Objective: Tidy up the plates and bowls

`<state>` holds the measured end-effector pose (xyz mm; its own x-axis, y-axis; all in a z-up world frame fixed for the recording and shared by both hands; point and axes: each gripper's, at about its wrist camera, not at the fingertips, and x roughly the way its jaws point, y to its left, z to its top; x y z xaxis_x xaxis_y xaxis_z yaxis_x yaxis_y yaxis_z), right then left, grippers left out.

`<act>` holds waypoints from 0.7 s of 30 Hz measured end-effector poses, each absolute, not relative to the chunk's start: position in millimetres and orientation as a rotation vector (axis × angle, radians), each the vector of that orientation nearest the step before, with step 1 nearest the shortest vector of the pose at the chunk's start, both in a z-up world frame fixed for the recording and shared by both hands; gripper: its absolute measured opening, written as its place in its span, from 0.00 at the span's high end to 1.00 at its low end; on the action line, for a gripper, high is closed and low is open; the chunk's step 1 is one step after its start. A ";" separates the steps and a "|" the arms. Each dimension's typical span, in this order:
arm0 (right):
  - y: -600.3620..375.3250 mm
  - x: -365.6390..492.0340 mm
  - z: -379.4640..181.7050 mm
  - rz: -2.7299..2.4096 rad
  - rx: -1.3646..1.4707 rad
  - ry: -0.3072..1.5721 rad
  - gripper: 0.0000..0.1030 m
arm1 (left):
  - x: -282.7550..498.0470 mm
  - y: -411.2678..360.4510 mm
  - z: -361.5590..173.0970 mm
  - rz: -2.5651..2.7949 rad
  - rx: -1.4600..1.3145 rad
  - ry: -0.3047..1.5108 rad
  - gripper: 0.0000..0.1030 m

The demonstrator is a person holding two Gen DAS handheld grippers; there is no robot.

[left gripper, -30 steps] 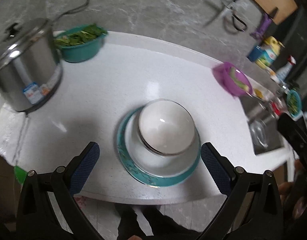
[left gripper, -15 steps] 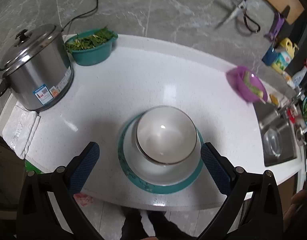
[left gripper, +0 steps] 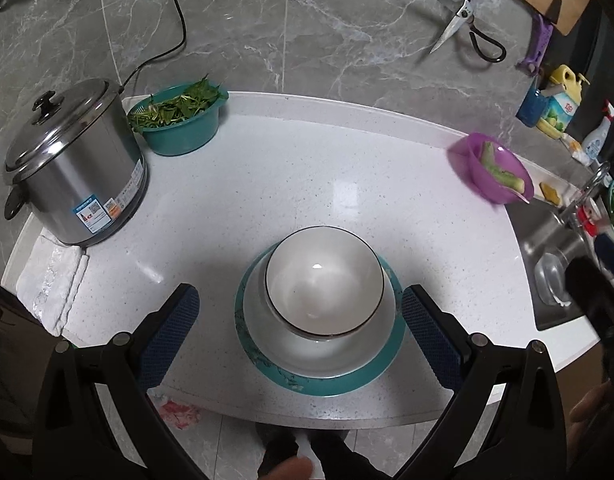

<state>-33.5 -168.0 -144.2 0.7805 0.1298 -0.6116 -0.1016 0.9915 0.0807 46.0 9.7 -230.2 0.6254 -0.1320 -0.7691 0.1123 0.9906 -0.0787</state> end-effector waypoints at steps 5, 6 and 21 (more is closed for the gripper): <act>-170.1 -30.6 -147.3 0.098 0.052 0.690 0.00 | 44.0 19.6 -218.8 -0.139 -0.055 0.817 0.00; -169.9 -29.4 -148.1 0.094 0.052 0.700 0.00 | 43.0 21.5 -217.6 -0.139 -0.064 0.803 0.00; -169.6 -13.1 -168.2 0.011 0.048 0.859 0.00 | 47.2 14.6 -236.8 -0.083 0.035 0.893 0.00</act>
